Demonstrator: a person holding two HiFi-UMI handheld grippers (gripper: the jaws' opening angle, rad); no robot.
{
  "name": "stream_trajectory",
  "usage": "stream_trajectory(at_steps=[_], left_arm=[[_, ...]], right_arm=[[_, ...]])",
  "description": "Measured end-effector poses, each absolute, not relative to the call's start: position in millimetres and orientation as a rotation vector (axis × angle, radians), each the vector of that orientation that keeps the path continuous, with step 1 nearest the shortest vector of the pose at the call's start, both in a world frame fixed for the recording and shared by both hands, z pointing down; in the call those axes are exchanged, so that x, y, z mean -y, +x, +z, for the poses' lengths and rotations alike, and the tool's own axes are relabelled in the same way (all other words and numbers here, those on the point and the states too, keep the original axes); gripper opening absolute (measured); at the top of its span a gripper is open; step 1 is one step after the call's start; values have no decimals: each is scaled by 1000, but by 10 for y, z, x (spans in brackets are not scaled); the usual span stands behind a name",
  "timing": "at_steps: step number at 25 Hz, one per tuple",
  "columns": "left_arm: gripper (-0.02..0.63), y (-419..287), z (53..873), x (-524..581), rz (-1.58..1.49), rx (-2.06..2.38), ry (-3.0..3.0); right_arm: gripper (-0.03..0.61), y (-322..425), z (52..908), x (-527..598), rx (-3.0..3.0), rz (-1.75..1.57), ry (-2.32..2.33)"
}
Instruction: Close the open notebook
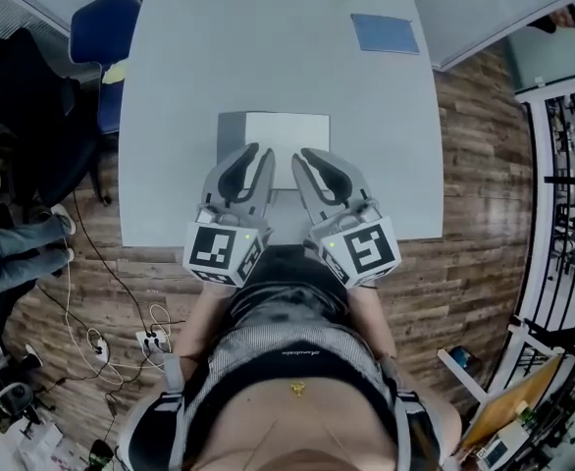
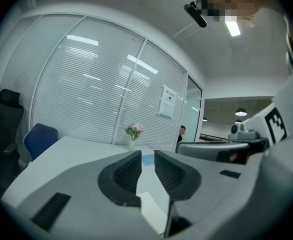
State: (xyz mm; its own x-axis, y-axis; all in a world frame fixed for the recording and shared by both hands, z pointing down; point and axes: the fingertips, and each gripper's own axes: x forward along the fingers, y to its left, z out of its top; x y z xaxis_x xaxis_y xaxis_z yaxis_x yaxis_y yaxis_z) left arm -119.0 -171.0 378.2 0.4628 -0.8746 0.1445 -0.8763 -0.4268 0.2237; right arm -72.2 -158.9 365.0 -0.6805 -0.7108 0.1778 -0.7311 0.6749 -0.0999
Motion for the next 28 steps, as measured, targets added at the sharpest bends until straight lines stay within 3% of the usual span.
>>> stream_trajectory(at_steps=[28], left_arm=[[67, -1646, 4696, 2010, 240, 1389, 2425]], right_arm=[[35, -1026, 3947, 1843, 2636, 277, 1301]])
